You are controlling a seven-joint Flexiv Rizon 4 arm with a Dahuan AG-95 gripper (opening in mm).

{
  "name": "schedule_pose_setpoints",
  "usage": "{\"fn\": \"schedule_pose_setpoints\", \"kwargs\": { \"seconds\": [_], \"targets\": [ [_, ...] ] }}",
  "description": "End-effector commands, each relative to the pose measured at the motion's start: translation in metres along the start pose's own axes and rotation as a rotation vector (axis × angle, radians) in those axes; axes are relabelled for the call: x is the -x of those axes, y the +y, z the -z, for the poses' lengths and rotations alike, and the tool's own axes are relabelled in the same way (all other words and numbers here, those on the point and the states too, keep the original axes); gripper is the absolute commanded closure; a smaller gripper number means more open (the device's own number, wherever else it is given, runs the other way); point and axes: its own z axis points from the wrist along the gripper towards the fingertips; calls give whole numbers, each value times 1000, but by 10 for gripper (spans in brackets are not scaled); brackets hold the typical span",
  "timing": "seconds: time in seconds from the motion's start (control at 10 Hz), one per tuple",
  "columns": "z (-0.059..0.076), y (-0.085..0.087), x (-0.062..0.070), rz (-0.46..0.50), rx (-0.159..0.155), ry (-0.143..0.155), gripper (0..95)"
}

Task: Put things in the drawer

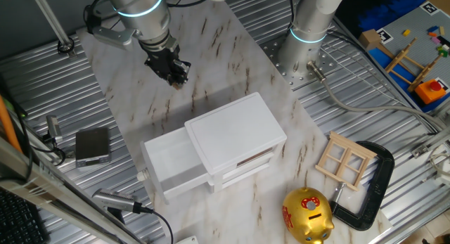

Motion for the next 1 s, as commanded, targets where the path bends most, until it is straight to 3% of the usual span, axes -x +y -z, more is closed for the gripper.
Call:
{"fn": "schedule_pose_setpoints", "kwargs": {
  "seconds": [0.1, 0.3, 0.6, 1.0],
  "targets": [
    [0, 0, 0, 5, -2, 2, 950],
    [3, 2, -1, 11, -2, 6, 950],
    [22, 15, -3, 0, 1, -2, 950],
    [50, 21, 25, -21, 21, -16, 950]
  ]
}}
